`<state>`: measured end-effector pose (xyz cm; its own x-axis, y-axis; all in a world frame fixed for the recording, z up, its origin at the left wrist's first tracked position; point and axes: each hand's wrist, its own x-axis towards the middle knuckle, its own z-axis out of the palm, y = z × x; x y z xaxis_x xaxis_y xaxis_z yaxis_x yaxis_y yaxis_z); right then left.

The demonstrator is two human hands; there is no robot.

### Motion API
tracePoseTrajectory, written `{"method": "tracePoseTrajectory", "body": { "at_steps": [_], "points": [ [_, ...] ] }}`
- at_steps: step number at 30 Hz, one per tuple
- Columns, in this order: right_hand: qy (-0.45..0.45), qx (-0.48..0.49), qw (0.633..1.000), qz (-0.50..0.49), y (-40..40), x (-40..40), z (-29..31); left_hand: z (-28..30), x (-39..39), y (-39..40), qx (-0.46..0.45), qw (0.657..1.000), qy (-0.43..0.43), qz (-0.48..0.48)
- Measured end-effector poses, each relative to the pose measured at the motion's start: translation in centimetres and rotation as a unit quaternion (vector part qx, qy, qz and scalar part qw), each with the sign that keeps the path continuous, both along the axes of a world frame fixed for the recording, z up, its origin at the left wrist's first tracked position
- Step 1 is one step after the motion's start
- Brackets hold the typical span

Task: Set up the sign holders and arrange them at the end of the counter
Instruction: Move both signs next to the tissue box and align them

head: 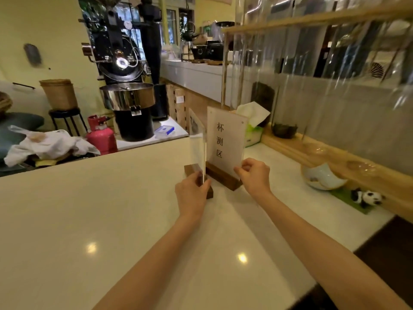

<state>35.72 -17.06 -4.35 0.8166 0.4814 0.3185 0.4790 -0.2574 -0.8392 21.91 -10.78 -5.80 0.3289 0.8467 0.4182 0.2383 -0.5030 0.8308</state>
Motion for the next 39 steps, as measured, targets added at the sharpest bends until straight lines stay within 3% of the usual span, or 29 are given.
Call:
{"method": "tracePoseTrajectory", "body": {
  "at_steps": [9,22,25,39],
  "points": [
    [-0.019,0.011,0.999,-0.033,-0.9,7.2,-0.3,0.3,8.5,-1.3,0.005,1.0,0.014,-0.013],
    [0.042,-0.038,0.994,-0.091,-2.2,15.0,1.7,0.5,18.2,-2.9,0.025,0.997,0.058,-0.036],
    [0.035,-0.057,0.989,-0.131,-2.3,15.9,2.0,0.6,20.0,-3.5,0.012,0.997,0.05,-0.056],
    [-0.022,-0.05,0.989,-0.139,-3.8,19.1,1.6,0.3,24.0,-4.0,0.019,0.995,0.058,-0.073]
  ]
}}
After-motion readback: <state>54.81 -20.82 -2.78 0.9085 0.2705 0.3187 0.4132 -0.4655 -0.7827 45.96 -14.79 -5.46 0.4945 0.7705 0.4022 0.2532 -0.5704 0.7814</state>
